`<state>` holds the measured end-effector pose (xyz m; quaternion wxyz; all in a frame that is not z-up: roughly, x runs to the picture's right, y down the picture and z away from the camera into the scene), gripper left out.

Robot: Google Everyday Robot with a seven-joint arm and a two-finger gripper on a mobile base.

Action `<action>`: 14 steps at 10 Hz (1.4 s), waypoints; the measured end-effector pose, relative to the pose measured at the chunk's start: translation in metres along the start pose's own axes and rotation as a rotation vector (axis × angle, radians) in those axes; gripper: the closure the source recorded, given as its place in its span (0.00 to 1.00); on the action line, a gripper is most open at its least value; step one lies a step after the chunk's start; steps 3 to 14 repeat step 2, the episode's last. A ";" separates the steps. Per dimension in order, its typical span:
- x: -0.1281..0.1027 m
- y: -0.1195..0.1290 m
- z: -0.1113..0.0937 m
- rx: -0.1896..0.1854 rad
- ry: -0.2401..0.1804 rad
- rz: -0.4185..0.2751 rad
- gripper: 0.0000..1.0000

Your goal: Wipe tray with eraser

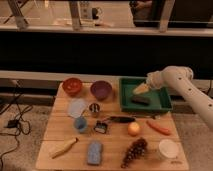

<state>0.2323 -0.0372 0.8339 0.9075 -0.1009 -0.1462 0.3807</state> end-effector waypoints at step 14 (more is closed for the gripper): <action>-0.003 0.002 0.001 -0.003 -0.001 -0.004 0.20</action>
